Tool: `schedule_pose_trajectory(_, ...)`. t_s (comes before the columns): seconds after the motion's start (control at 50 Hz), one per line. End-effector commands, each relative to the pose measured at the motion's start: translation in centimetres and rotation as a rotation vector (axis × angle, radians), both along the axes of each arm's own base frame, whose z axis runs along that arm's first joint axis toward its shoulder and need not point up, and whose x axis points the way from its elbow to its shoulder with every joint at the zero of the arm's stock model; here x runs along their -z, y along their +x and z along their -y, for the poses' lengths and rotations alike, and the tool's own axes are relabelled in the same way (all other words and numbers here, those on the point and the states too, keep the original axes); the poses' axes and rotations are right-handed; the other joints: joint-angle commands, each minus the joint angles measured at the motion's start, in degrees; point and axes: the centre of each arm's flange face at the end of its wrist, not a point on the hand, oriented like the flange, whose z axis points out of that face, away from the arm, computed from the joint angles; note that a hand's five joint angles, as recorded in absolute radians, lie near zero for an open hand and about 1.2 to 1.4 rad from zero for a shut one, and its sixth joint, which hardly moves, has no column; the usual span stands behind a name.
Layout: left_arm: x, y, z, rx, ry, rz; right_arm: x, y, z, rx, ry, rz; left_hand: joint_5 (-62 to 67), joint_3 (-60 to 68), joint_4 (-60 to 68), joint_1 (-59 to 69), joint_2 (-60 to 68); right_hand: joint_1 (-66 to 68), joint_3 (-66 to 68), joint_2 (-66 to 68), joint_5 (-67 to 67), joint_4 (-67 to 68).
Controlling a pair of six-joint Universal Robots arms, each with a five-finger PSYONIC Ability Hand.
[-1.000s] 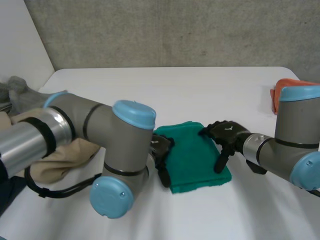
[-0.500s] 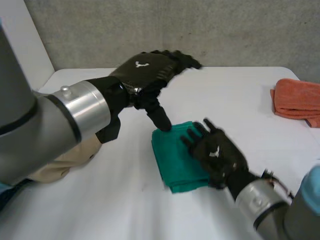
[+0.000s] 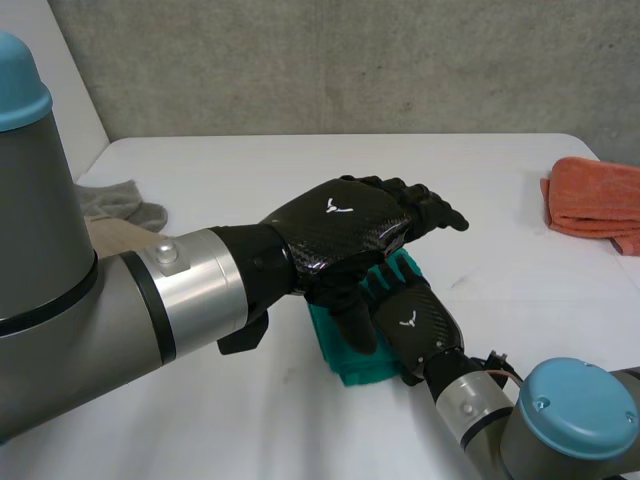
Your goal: Fold the laundry.
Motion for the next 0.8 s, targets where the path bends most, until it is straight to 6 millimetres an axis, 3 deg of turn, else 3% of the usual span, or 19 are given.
schedule_pose_trajectory(0.02,0.1,0.2,0.3,-0.013,0.003,-0.002,0.3,0.6,0.8,-0.001,-0.008,0.002,-2.9,-1.9,-1.7,-1.5,-1.8,8.5,9.4,9.1,8.6,9.2)
schedule_pose_trajectory(0.14,0.2,0.4,0.3,-0.021,0.009,0.002,-0.2,1.2,1.4,-0.006,-0.03,0.015,-2.9,-1.9,-1.7,-1.5,-1.8,16.1,16.9,16.7,16.2,16.8)
schedule_pose_trajectory(0.22,0.4,0.6,0.4,-0.029,0.009,0.007,-0.8,1.6,2.0,-0.011,-0.053,0.035,-2.9,-1.9,-1.7,-1.5,-1.8,39.1,40.0,39.7,39.2,39.8)
schedule_pose_trajectory(0.28,0.2,0.7,0.7,-0.039,0.008,0.004,-1.9,2.2,3.0,-0.011,-0.094,0.063,-2.9,-1.9,-1.7,-1.5,-1.8,66.7,67.5,67.3,66.8,67.4)
schedule_pose_trajectory(0.38,-0.4,0.9,0.8,-0.047,-0.007,-0.008,-3.9,2.8,4.7,0.004,-0.138,0.13,-2.9,-1.9,-1.7,-1.5,-1.8,66.8,67.6,67.4,66.9,67.5)
schedule_pose_trajectory(0.52,-2.4,1.0,1.4,-0.07,-0.08,-0.064,-9.9,2.1,9.9,0.089,-0.231,0.315,-2.9,-1.9,-1.7,-1.5,-1.8,66.8,67.6,67.4,66.9,67.5)
schedule_pose_trajectory(0.58,-3.3,1.0,1.6,-0.083,-0.104,-0.09,-13.2,0.4,13.5,0.168,-0.3,0.39,-2.9,-1.9,-1.7,-1.5,-1.8,66.8,67.6,67.4,66.9,67.5)
schedule_pose_trajectory(0.6,-3.9,1.0,1.8,-0.092,-0.117,-0.109,-14.8,-0.8,15.4,0.216,-0.335,0.424,-2.9,-1.9,-1.7,-1.5,-1.8,66.8,67.6,67.4,66.9,67.5)
schedule_pose_trajectory(0.66,-4.6,1.0,1.9,-0.105,-0.126,-0.133,-16.9,-3.2,18.7,0.29,-0.395,0.469,-2.9,-1.9,-1.7,-1.5,-1.8,66.8,67.6,67.4,66.9,67.5)
schedule_pose_trajectory(0.68,-5.0,0.9,2.0,-0.113,-0.127,-0.147,-18.1,-5.0,20.8,0.338,-0.436,0.494,-2.9,-1.9,-1.7,-1.5,-1.8,66.8,67.6,67.4,66.9,67.5)
schedule_pose_trajectory(0.72,-5.2,0.9,2.1,-0.121,-0.125,-0.157,-18.9,-6.8,22.9,0.377,-0.469,0.509,-2.9,-1.9,-1.7,-1.5,-1.8,66.8,67.6,67.4,66.9,67.5)
schedule_pose_trajectory(0.74,-5.4,0.8,2.0,-0.121,-0.122,-0.165,-19.4,-8.6,24.8,0.412,-0.503,0.522,-2.9,-1.9,-1.7,-1.5,-1.8,66.8,67.6,67.4,66.9,67.5)
schedule_pose_trajectory(0.8,-5.3,0.6,2.0,-0.119,-0.113,-0.168,-19.0,-11.2,27.7,0.453,-0.538,0.523,-2.9,-1.9,-1.7,-1.5,-1.8,66.8,67.6,67.4,66.9,67.5)
